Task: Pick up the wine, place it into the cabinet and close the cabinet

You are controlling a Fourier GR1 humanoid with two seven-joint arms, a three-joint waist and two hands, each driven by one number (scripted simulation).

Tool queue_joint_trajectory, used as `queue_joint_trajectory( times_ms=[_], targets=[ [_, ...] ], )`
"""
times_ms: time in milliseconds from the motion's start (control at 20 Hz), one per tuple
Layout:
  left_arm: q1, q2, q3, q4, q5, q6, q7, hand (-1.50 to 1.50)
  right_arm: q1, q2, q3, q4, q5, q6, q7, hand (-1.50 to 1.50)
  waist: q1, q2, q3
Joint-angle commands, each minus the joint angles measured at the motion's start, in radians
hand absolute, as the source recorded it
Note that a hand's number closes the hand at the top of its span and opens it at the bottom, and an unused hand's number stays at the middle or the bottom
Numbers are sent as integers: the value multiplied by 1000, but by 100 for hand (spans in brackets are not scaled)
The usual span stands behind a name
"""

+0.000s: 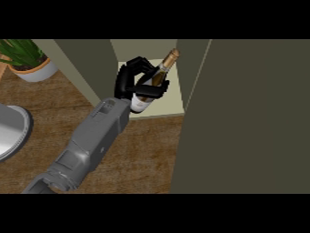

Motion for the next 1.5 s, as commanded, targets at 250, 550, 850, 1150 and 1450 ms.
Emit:
queue_joint_trajectory(
  times_ms=[250, 550, 850, 1150, 1450],
  targets=[
    [-80, 0, 71, 139, 28, 28, -52, 150, 76, -28, 39, -146, -50, 39, -17, -150, -31, 13, 0],
    [-135, 29, 89, 190, 16, 40, -67, 150, 85, -20, 20, -121, -70, 43, -45, -150, -17, 14, 0],
    [-149, 56, 67, 239, -24, 92, -107, -150, 101, -29, 31, -122, -64, 58, -79, -150, -40, 21, 0],
    [-188, 52, 64, 278, -40, 170, -95, -150, 87, -18, 33, -121, -56, 59, -78, -150, -38, 23, -1],
    [-208, 85, 88, 248, -20, 55, -120, -150, 100, -25, 48, -110, -69, 81, -105, -150, -47, 24, -2]
  ],
)
